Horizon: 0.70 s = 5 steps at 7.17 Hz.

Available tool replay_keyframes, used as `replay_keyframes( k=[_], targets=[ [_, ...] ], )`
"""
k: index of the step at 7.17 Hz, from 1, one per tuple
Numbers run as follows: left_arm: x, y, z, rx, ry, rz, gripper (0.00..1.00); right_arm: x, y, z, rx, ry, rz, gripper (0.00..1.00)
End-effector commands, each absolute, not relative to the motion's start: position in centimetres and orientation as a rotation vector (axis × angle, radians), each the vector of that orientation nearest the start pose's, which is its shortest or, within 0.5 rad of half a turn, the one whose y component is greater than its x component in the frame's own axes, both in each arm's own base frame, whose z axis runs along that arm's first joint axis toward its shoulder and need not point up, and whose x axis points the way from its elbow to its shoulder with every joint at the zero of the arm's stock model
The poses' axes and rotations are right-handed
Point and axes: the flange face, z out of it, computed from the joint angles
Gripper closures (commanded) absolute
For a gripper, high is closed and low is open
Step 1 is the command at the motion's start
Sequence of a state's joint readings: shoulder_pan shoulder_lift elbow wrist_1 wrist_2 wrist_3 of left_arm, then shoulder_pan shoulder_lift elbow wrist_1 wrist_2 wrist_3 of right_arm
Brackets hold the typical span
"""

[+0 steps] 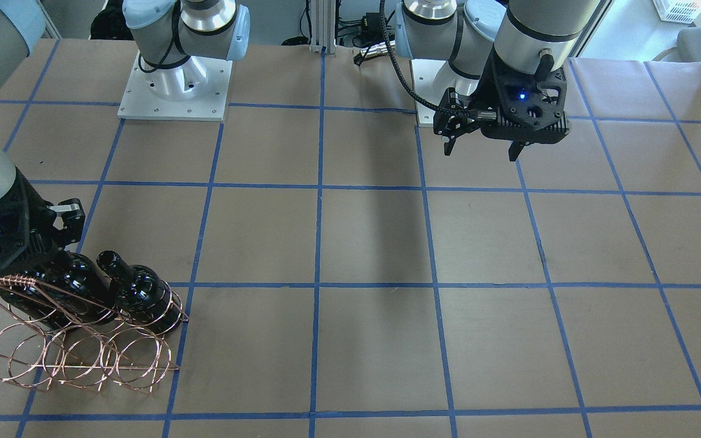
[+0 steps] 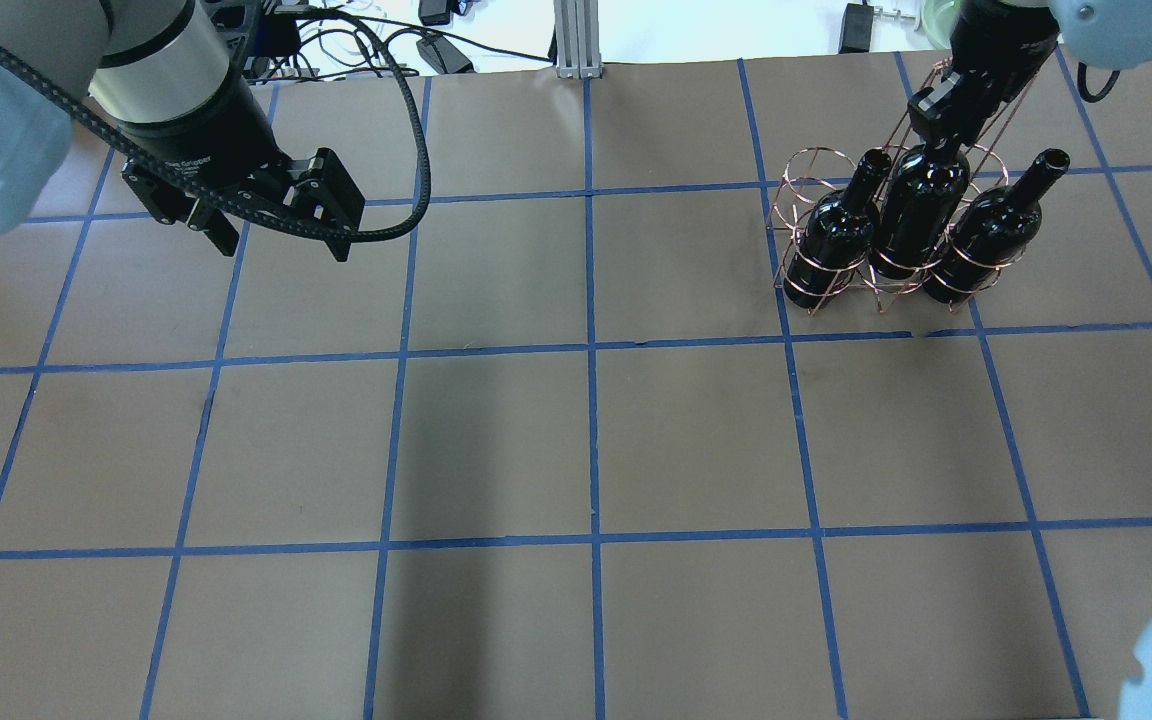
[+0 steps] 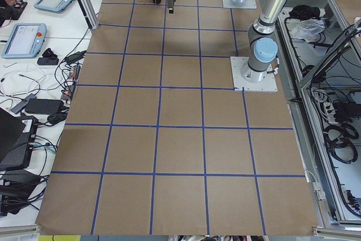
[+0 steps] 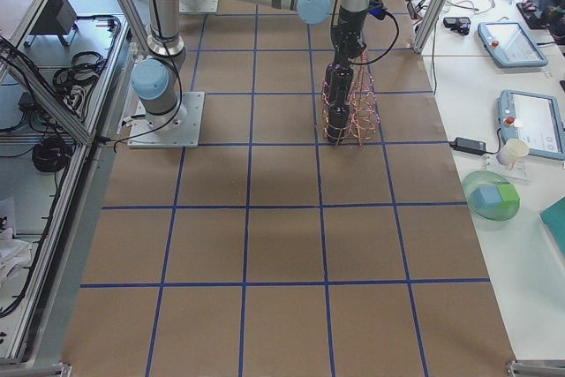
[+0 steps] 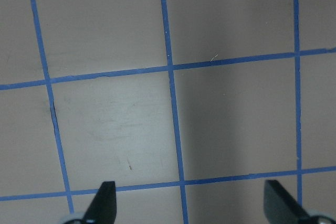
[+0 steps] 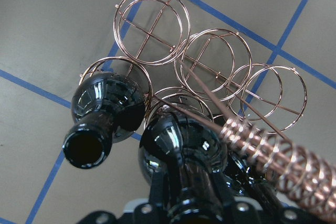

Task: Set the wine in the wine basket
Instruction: 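Tilt and lower the bottle into an empty rack slot with the right gripper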

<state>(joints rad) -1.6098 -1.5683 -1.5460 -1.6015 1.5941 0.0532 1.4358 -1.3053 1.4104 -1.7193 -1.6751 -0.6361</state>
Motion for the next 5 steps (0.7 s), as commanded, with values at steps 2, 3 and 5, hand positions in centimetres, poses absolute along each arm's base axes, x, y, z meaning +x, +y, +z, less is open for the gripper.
replay_keyframes(
  k=[2, 3, 5],
  targets=[
    [-14.96, -48.48, 49.85, 0.143, 3.114, 0.005, 0.00, 4.01, -61.93, 43.12, -0.814, 3.151, -0.006, 1.00],
    [-15.03, -48.45, 49.85, 0.146, 3.114, 0.005, 0.00, 4.15, -62.12, 43.15, -0.808, 3.141, -0.034, 1.00],
    [-15.03, -48.45, 49.85, 0.146, 3.114, 0.005, 0.00, 4.33, -62.28, 42.63, -0.804, 3.120, -0.035, 1.00]
  ],
)
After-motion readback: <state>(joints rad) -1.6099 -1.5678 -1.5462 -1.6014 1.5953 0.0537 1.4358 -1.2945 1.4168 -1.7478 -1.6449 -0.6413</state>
